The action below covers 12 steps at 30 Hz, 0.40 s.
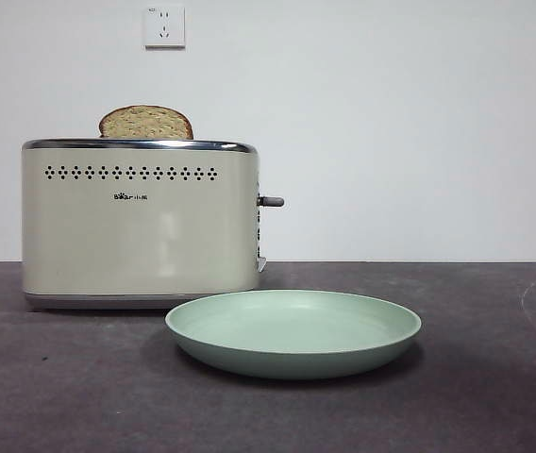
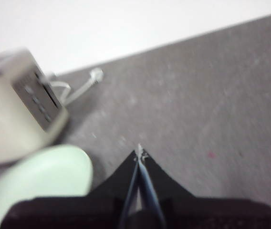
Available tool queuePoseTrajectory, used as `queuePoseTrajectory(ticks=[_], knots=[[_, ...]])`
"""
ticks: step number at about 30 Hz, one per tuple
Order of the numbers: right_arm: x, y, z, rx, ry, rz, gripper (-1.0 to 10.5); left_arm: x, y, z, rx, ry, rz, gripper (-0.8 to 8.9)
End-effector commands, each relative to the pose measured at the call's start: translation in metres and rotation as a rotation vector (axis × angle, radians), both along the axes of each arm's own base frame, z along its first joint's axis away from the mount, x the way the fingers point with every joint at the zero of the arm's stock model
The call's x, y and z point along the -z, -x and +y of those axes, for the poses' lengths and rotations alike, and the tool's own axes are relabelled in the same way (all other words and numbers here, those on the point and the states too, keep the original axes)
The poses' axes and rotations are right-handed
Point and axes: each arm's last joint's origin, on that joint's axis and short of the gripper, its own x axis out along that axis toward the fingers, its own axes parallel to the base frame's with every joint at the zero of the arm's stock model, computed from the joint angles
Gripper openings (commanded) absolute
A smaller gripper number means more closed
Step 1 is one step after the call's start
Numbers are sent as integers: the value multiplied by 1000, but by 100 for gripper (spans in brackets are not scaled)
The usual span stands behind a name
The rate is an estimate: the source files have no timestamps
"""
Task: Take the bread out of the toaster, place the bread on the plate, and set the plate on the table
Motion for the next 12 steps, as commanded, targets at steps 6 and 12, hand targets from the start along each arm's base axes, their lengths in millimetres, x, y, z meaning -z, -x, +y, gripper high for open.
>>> queuePoseTrajectory(ticks=[6,12], knots=[[-60,-3,5,-141,-47,56,-12,-54,13,-4,95,72,0,-6],[-104,-13,11,-356,23,238,-12,-90,11,-8,280,16,98,-6]])
